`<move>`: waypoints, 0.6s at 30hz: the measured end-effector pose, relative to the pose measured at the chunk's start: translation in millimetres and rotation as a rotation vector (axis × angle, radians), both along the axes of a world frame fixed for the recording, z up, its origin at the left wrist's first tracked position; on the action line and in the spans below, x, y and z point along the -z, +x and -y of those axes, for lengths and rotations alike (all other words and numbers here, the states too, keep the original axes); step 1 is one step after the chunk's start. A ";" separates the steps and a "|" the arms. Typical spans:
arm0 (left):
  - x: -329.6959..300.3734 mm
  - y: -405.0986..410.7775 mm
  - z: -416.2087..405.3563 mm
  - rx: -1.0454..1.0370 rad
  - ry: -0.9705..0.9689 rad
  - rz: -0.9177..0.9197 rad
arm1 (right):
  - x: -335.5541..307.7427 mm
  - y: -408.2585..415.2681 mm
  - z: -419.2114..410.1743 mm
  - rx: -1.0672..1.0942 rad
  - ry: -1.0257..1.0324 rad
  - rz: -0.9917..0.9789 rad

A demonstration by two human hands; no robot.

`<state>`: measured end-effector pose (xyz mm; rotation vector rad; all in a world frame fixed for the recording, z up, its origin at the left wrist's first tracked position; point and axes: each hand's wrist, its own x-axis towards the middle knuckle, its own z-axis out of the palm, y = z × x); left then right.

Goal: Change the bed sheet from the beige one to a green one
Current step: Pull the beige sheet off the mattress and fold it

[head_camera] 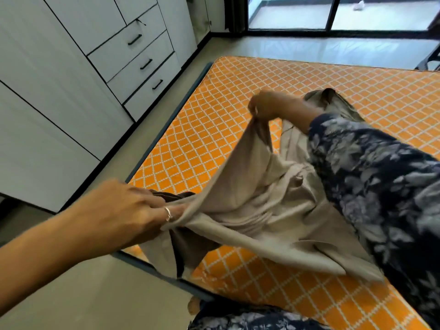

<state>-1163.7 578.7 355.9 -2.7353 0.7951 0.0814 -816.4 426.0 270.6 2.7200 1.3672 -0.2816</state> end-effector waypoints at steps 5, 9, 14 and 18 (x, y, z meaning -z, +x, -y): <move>-18.4 18.2 -25.6 -0.290 -0.156 0.153 | -65.1 25.9 49.9 0.542 0.882 0.413; -17.7 25.8 -32.5 -0.255 -0.269 0.195 | 29.0 -4.8 97.4 0.422 0.483 0.266; 6.8 39.0 -44.6 -0.196 -0.276 0.186 | 107.5 -62.0 139.0 0.220 0.085 -0.063; 18.4 37.1 -60.7 -0.243 -0.328 0.003 | 142.7 -98.8 160.5 0.143 0.060 -0.128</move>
